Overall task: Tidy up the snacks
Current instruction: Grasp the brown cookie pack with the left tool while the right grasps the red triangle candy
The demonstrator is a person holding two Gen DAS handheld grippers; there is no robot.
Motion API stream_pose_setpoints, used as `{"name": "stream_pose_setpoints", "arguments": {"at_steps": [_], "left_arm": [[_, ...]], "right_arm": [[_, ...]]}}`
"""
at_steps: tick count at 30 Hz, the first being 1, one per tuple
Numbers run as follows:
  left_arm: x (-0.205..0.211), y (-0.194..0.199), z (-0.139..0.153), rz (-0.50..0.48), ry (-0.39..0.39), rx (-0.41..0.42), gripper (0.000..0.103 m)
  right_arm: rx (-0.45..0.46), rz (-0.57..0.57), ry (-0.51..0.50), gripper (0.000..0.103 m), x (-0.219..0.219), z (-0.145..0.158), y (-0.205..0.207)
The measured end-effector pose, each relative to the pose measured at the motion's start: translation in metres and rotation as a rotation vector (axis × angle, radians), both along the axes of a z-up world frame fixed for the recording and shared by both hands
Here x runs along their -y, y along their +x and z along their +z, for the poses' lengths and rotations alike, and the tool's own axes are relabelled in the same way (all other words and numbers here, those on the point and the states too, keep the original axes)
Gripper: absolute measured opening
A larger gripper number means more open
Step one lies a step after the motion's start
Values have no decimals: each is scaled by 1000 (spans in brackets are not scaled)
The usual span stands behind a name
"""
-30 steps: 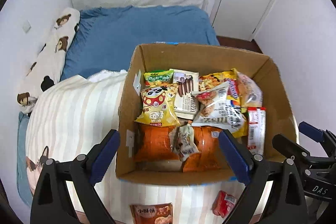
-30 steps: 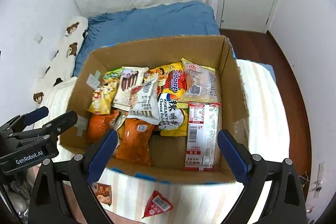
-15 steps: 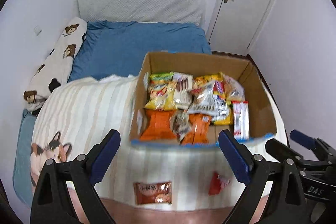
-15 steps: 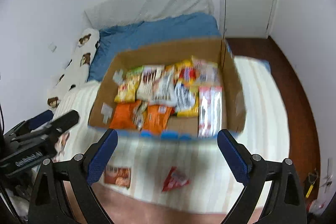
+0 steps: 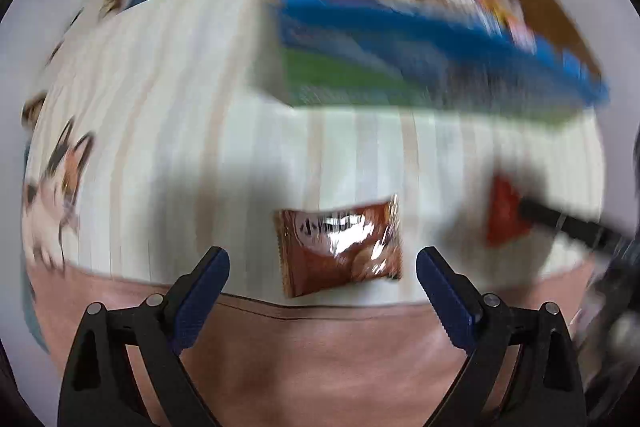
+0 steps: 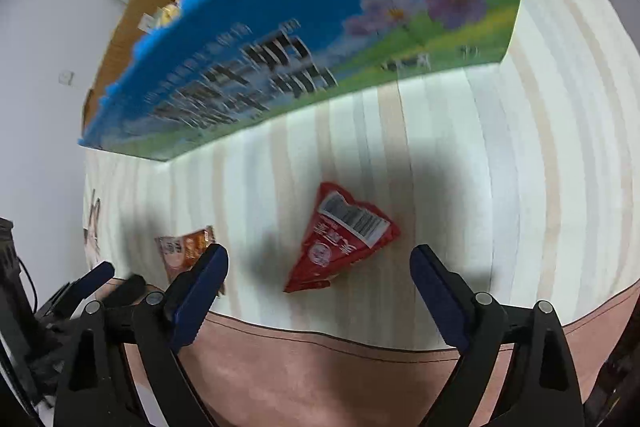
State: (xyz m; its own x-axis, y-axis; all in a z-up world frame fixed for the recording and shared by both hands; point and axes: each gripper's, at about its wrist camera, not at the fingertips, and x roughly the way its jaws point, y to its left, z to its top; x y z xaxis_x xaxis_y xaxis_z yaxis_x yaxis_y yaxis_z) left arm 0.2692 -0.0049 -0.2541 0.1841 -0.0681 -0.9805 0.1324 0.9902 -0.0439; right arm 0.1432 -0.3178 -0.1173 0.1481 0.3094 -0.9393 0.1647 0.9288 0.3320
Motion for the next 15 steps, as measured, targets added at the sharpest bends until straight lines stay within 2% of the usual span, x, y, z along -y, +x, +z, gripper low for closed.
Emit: {"name": "stream_pose_setpoints", "arguments": {"at_steps": [2, 4, 6, 8, 13, 15], "left_arm": [[20, -3, -12, -168, 86, -18, 96], [40, -9, -28, -321, 223, -35, 96], [48, -8, -40, -374, 287, -38, 96], [49, 2, -44, -352, 290, -37, 96], [35, 40, -41, -179, 197, -39, 96], [32, 48, -39, -149, 171, -48, 96]], "right_arm": [[2, 2, -2, 94, 3, -2, -1], [7, -2, -4, 94, 7, 0, -1], [7, -9, -12, 94, 13, 2, -2], [3, -10, -16, 94, 17, 1, -3], [-18, -47, -4, 94, 28, -3, -5], [-20, -53, 11, 94, 29, -5, -4]]}}
